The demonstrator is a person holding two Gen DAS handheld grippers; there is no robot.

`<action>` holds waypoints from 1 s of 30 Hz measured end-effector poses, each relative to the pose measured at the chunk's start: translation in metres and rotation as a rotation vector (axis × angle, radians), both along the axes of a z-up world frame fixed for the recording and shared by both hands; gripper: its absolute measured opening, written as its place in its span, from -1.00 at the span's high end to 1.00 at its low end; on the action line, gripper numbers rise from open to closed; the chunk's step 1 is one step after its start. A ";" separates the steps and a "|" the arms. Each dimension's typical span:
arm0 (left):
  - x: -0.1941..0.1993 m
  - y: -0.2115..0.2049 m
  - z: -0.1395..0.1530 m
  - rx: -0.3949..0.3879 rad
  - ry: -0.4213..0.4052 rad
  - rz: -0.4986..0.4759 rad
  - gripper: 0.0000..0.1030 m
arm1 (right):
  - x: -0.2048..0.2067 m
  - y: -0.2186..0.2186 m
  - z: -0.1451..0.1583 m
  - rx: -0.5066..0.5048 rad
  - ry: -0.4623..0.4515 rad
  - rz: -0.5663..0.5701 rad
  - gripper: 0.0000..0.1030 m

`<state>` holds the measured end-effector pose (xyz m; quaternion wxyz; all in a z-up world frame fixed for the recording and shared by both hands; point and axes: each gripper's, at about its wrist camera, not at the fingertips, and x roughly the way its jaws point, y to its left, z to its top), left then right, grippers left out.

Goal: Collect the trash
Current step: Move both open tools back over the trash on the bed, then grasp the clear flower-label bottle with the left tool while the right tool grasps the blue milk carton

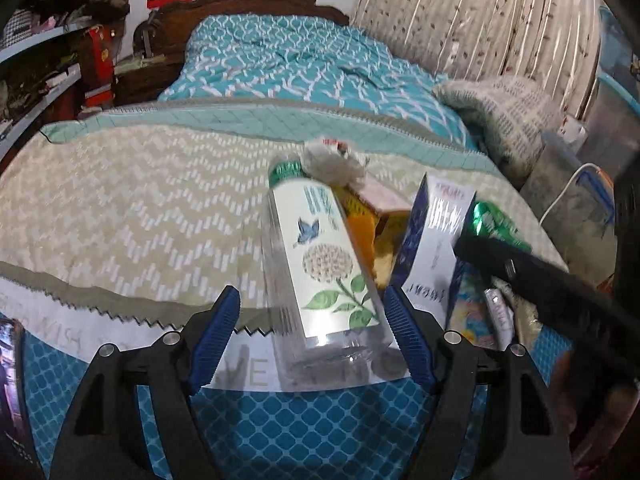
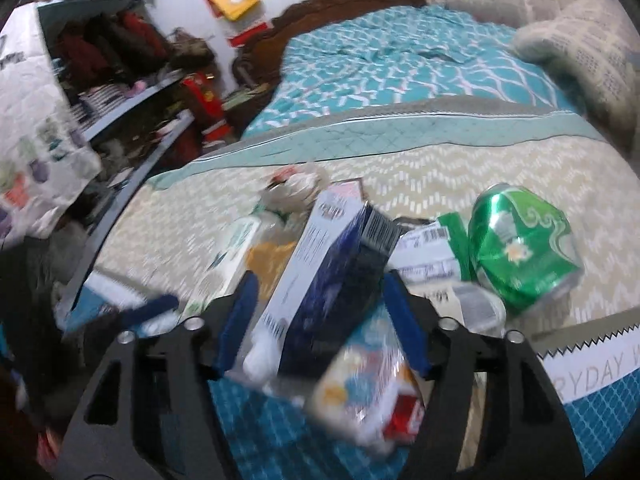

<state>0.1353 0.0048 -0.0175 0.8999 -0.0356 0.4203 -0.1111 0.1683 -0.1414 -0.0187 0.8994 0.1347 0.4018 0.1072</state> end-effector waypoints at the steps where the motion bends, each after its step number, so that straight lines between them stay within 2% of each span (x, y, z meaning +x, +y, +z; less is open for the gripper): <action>1: 0.001 0.000 -0.003 -0.017 0.013 -0.002 -0.38 | 0.005 0.004 -0.002 -0.006 0.007 -0.008 -0.50; 3: 0.001 -0.002 -0.010 -0.031 0.018 0.002 -0.38 | 0.012 0.009 -0.005 -0.036 0.019 -0.023 -0.62; 6: 0.003 -0.002 -0.013 -0.046 0.014 -0.003 -0.31 | 0.019 0.016 -0.014 -0.059 0.047 -0.035 -0.63; 7: 0.003 -0.003 -0.013 -0.056 0.014 -0.012 -0.18 | 0.021 0.019 -0.019 -0.064 0.063 -0.028 -0.60; 8: 0.001 -0.003 -0.013 -0.068 0.014 -0.019 -0.15 | 0.020 0.021 -0.022 -0.072 0.070 -0.022 -0.53; 9: 0.001 -0.004 -0.013 -0.064 0.010 -0.020 -0.14 | 0.019 0.022 -0.026 -0.080 0.073 -0.016 -0.34; 12: 0.000 0.001 -0.014 -0.072 0.001 -0.034 -0.12 | 0.014 0.020 -0.027 -0.039 0.068 -0.004 -0.31; 16: -0.006 0.012 -0.014 -0.107 0.014 -0.024 -0.11 | -0.010 0.017 -0.011 -0.027 -0.009 0.010 -0.28; 21: -0.017 0.024 -0.008 -0.103 0.008 -0.026 -0.10 | -0.046 0.016 0.008 0.031 -0.065 0.080 -0.22; 26: -0.041 0.038 -0.003 -0.108 -0.002 -0.024 -0.10 | -0.081 0.023 0.016 0.076 -0.080 0.189 -0.20; 30: -0.057 0.047 -0.008 -0.113 0.022 -0.023 -0.10 | -0.103 0.022 -0.003 0.099 -0.035 0.240 -0.19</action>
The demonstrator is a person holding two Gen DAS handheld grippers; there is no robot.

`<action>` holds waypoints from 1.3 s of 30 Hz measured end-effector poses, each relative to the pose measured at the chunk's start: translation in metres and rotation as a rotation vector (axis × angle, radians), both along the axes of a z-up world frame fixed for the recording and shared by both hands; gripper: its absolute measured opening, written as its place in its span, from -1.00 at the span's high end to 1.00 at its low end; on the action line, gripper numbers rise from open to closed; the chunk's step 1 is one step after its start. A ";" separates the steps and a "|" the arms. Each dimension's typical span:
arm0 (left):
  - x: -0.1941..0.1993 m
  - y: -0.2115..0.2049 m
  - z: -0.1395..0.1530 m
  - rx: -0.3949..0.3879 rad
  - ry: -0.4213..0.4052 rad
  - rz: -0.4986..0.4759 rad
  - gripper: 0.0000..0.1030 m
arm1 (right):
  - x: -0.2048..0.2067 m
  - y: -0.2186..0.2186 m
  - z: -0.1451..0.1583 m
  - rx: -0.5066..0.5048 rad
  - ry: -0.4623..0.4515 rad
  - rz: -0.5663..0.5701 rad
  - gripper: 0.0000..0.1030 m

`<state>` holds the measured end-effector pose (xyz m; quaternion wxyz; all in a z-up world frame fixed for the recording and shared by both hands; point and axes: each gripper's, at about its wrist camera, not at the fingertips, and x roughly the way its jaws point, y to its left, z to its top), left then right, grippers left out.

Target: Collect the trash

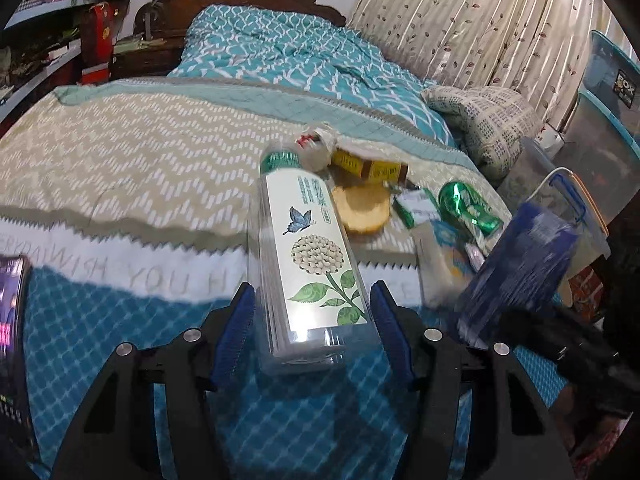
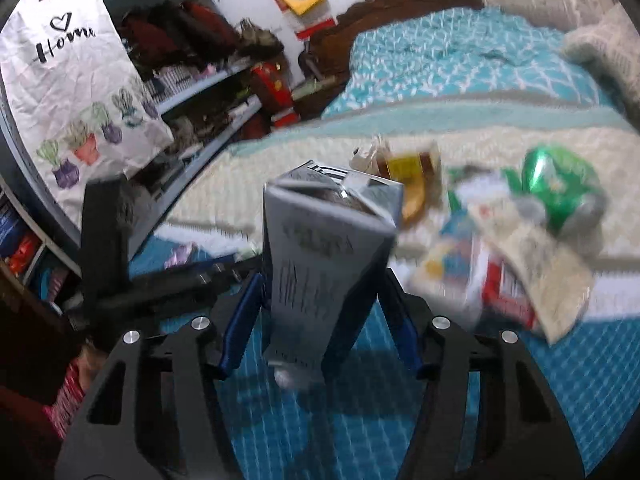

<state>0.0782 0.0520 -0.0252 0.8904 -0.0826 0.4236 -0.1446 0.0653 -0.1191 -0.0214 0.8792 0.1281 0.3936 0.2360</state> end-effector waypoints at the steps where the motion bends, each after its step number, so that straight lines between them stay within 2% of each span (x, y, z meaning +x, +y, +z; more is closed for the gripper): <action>1: -0.002 0.002 -0.002 -0.003 0.006 -0.002 -0.10 | -0.002 -0.001 -0.006 -0.005 0.021 0.007 -0.19; 4: -0.012 0.005 -0.001 0.002 0.004 -0.004 -0.10 | -0.007 -0.012 -0.016 0.067 0.070 0.015 -0.17; 6: -0.017 0.006 -0.001 0.005 0.006 -0.004 -0.10 | -0.009 -0.017 -0.015 0.063 0.068 -0.025 -0.21; 8: -0.021 0.004 0.000 0.021 0.001 -0.005 -0.10 | -0.009 -0.019 -0.014 0.033 0.050 -0.068 -0.32; 9: -0.022 0.004 0.000 0.026 -0.002 -0.005 -0.10 | -0.008 -0.020 -0.015 0.026 0.048 -0.083 -0.49; 10: -0.024 0.003 0.000 0.035 -0.007 -0.004 -0.11 | -0.007 -0.020 -0.017 0.024 0.054 -0.113 -0.53; 14: -0.026 0.003 0.000 0.049 -0.012 0.004 -0.11 | -0.003 -0.020 -0.023 0.014 0.073 -0.148 -0.54; 19: -0.028 0.006 0.000 0.078 -0.013 0.012 -0.19 | -0.008 -0.031 -0.021 -0.010 0.049 -0.193 -0.60; 28: -0.028 0.003 -0.003 0.134 -0.016 0.038 -0.53 | -0.017 -0.058 -0.019 -0.028 0.035 -0.299 -0.61; 34: -0.021 0.000 -0.018 0.151 0.051 0.037 -0.53 | -0.030 -0.083 -0.016 -0.015 0.025 -0.391 -0.61; 39: -0.019 -0.003 -0.023 0.157 0.064 0.031 -0.54 | -0.046 -0.103 -0.012 0.012 0.029 -0.442 -0.61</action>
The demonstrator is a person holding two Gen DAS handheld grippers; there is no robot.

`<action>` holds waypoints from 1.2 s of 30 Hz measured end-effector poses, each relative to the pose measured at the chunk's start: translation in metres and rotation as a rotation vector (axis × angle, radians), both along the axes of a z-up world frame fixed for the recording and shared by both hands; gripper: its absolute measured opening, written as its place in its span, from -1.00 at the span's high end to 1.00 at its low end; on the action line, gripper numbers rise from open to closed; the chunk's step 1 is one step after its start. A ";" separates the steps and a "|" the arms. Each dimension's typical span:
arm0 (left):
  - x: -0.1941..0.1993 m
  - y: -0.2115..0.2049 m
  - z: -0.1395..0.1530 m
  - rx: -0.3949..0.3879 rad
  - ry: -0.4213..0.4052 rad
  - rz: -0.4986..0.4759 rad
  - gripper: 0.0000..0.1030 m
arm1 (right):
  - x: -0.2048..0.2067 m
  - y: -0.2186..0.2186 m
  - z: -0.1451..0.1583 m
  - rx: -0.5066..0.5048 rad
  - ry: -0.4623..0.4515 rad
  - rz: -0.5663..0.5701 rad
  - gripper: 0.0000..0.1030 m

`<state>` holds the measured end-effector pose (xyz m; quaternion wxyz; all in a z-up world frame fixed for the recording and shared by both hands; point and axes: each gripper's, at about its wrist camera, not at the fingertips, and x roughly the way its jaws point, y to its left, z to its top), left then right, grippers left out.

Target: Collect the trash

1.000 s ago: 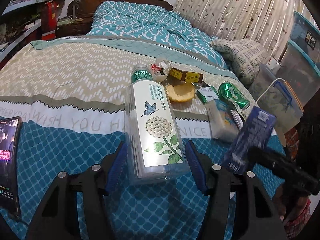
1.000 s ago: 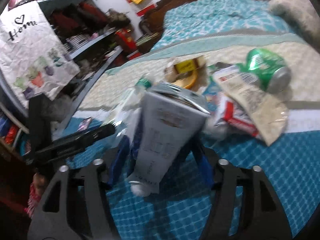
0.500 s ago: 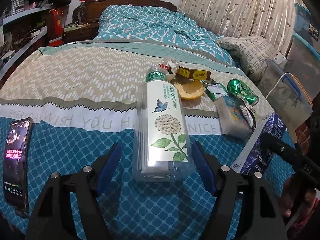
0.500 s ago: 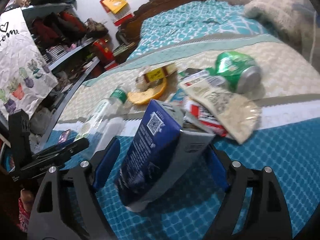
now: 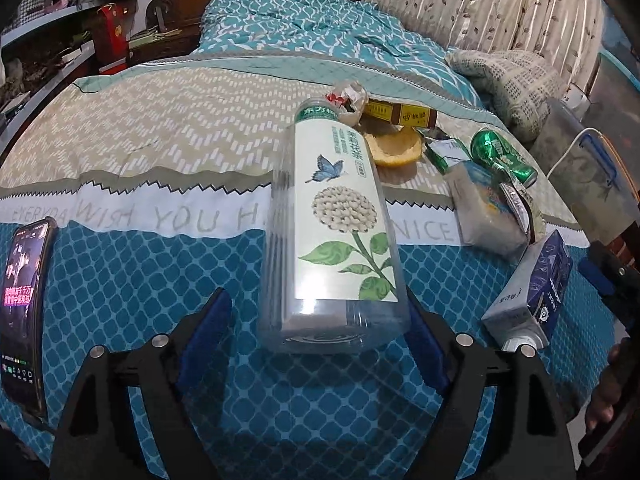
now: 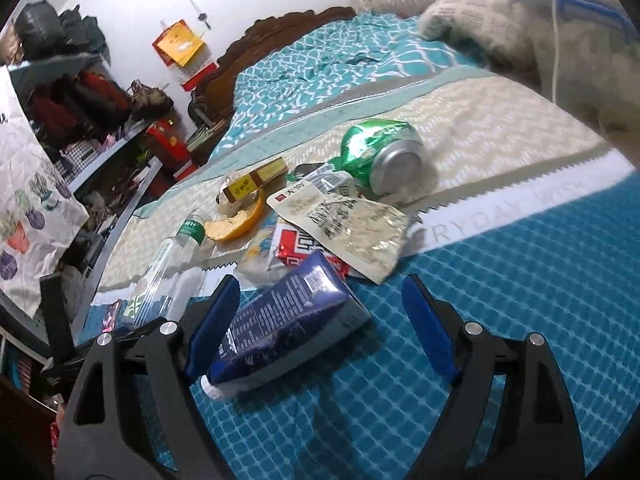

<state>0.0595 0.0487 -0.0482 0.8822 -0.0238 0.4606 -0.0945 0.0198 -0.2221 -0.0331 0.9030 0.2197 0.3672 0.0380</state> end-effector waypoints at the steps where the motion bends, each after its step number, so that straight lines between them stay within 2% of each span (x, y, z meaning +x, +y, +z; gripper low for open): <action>1: 0.001 0.000 0.000 0.001 0.001 0.000 -0.56 | -0.004 0.000 -0.001 0.013 0.012 0.009 -0.61; 7: 0.006 -0.002 -0.005 0.009 0.009 0.005 -0.61 | -0.005 0.021 -0.023 0.104 0.115 0.143 -0.61; 11: 0.009 -0.001 -0.012 0.013 0.027 0.013 -0.61 | 0.016 0.048 -0.030 0.096 0.157 0.232 -0.62; 16: 0.006 0.000 -0.013 0.020 0.022 0.014 -0.61 | 0.043 0.086 -0.015 0.003 0.074 0.307 -0.63; 20: 0.003 0.007 -0.010 0.013 0.018 0.024 -0.61 | 0.046 0.094 -0.008 -0.022 0.047 0.304 -0.67; 28: 0.004 0.007 0.004 -0.030 -0.006 0.004 -0.61 | 0.033 0.098 -0.019 -0.093 0.080 0.290 -0.70; 33: 0.009 -0.005 0.009 -0.007 -0.025 -0.025 -0.61 | 0.036 0.108 -0.032 -0.183 0.105 0.285 -0.70; 35: 0.012 -0.008 0.010 -0.004 -0.029 -0.027 -0.59 | 0.036 0.106 -0.035 -0.202 0.116 0.283 -0.47; 36: 0.013 -0.008 0.011 -0.001 -0.038 -0.027 -0.56 | 0.034 0.105 -0.034 -0.204 0.112 0.286 -0.42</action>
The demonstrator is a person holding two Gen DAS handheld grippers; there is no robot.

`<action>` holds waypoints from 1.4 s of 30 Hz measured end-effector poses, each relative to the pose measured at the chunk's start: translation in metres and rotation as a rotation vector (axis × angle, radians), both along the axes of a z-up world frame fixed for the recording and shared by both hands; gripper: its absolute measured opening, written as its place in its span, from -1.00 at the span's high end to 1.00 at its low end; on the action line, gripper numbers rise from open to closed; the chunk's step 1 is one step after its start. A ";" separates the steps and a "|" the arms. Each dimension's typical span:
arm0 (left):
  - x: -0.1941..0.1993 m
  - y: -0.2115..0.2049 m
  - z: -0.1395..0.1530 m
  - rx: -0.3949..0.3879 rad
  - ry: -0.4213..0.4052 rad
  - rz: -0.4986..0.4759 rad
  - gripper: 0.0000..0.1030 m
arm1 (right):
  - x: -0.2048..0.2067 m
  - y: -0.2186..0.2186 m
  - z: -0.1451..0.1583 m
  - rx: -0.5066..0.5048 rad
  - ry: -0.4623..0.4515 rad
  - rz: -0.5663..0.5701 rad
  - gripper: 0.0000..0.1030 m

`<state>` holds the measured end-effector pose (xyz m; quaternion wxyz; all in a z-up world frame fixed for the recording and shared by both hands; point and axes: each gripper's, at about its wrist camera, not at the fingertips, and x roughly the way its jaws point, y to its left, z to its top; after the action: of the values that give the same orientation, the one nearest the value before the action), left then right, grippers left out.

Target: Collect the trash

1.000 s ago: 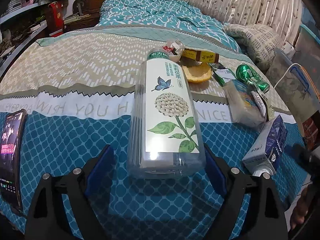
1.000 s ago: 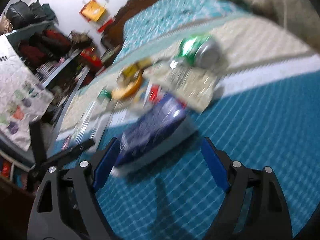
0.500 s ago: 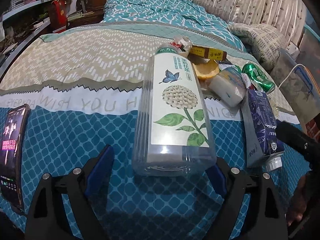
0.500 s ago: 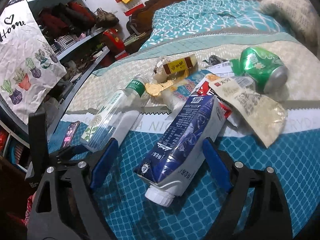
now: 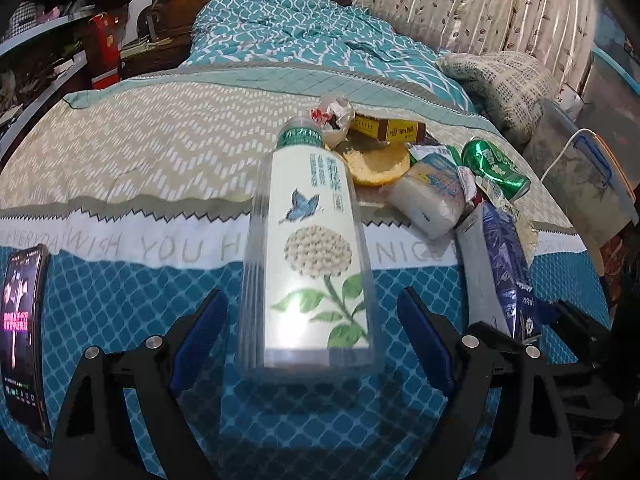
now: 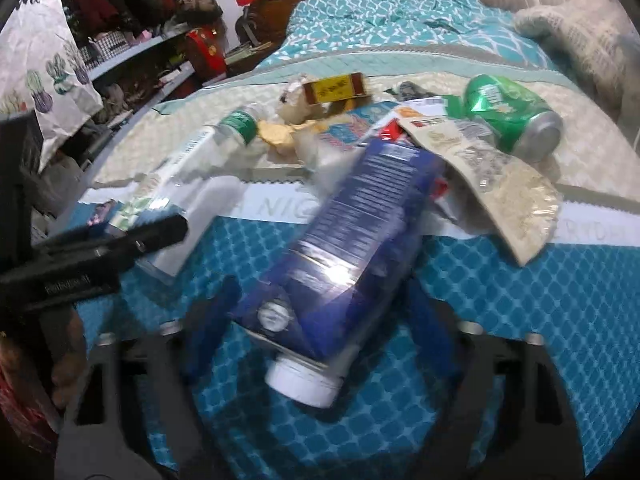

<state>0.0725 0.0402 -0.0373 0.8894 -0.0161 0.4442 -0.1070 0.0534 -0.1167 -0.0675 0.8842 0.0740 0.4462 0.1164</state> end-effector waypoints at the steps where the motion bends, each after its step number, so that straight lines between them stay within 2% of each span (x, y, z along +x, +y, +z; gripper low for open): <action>1: 0.000 -0.001 0.001 0.006 -0.012 -0.003 -0.39 | -0.003 -0.004 0.002 0.010 -0.003 0.011 -0.31; 2: 0.001 -0.001 0.001 0.013 -0.014 -0.006 -0.19 | -0.005 -0.007 0.003 0.012 -0.006 0.012 -0.26; 4: 0.002 0.001 0.000 0.004 -0.019 -0.007 -0.16 | -0.013 -0.014 0.006 0.021 -0.010 0.020 -0.13; 8: -0.006 0.007 0.003 -0.019 -0.048 0.001 -0.15 | -0.032 -0.020 0.011 0.061 -0.033 0.062 -0.09; 12: -0.018 0.005 0.001 0.008 -0.046 -0.007 -0.15 | -0.038 -0.017 0.014 0.046 -0.049 0.105 -0.07; 20: -0.036 0.005 -0.001 0.064 -0.047 0.015 -0.17 | -0.037 -0.017 0.009 0.032 -0.019 0.098 -0.07; 29: -0.034 0.006 -0.004 0.065 -0.025 0.032 -0.19 | -0.040 -0.018 0.007 0.032 -0.010 0.074 -0.12; 31: -0.034 0.006 -0.007 0.067 -0.012 0.034 -0.20 | -0.040 -0.018 0.005 0.032 -0.006 0.069 -0.20; 42: -0.032 0.012 -0.016 0.047 0.006 0.040 -0.29 | -0.038 -0.017 0.000 0.031 0.015 0.049 -0.35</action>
<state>0.0404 0.0524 -0.0533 0.8901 -0.0044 0.4490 -0.0784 0.0156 -0.1341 -0.0670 0.8765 0.0777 0.4526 0.1442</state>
